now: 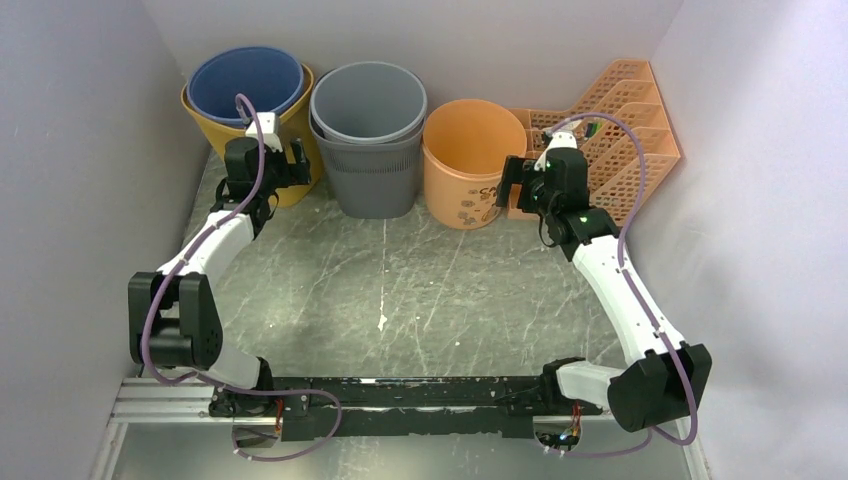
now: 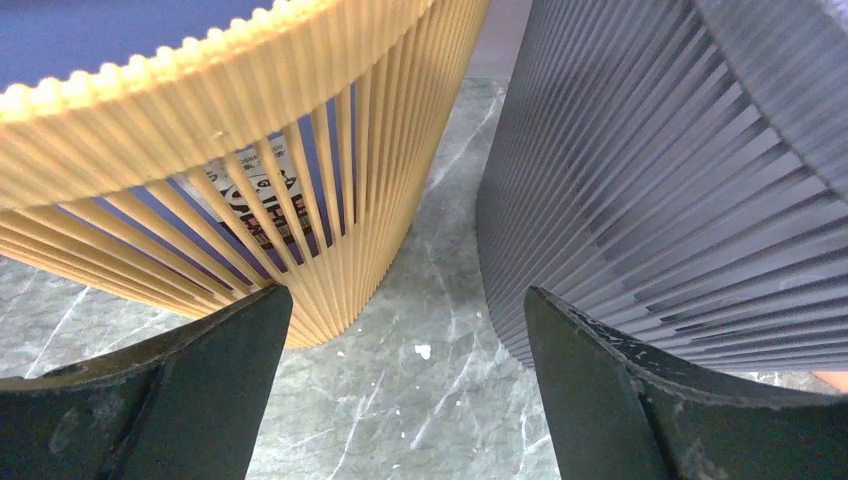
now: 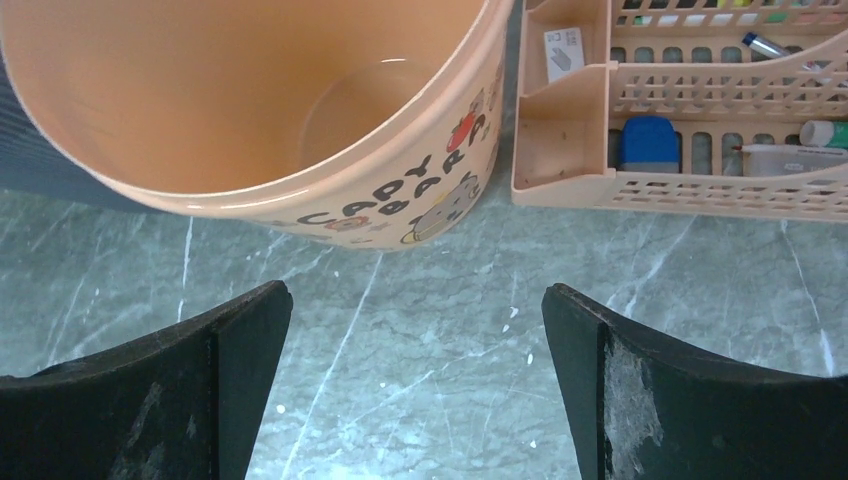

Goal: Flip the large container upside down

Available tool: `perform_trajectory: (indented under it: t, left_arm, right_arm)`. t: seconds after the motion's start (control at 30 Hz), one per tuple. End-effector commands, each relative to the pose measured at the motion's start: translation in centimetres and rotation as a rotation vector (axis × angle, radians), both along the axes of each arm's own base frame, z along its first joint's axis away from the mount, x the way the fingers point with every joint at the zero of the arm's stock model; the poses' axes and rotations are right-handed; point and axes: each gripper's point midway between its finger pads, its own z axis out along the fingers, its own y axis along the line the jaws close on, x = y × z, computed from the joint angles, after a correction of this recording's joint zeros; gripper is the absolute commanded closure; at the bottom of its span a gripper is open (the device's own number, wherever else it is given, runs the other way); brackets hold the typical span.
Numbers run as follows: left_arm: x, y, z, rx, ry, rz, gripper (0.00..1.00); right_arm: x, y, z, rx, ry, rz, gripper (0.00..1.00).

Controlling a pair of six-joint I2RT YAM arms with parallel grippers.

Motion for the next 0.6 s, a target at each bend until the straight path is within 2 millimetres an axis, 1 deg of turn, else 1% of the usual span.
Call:
perform_trajectory:
  t: [0.0,0.07,0.2,0.3,0.4,0.47,0.57]
  left_arm:
    - [1.3,-0.2,3.0,0.000,-0.076,-0.021,0.00]
    - [1.4,-0.2,3.1,-0.003,-0.080,-0.020,0.00]
    - [1.5,-0.1,3.3,-0.013,-0.089,-0.007,0.00]
    - [1.6,-0.1,3.1,-0.017,-0.089,-0.002,0.00]
    - [1.6,-0.1,3.1,-0.022,-0.090,-0.003,0.00]
    - [1.8,-0.1,3.0,-0.026,-0.088,-0.003,0.00]
    - [2.1,-0.2,3.1,-0.033,-0.091,-0.001,0.00]
  right_arm:
    - [0.0,1.3,1.4,-0.025,-0.016,0.108,0.00]
    - [0.1,2.0,2.0,-0.051,-0.032,0.176,0.00]
    - [0.8,1.7,3.3,-0.090,-0.059,0.180,0.00]
    - [1.3,1.6,4.5,-0.123,-0.073,0.186,0.06]
    - [1.7,1.7,5.8,-0.167,-0.073,0.200,0.09]
    - [1.8,2.3,5.8,-0.202,-0.059,0.226,0.11]
    - [2.0,3.6,5.1,-0.251,-0.024,0.280,0.15]
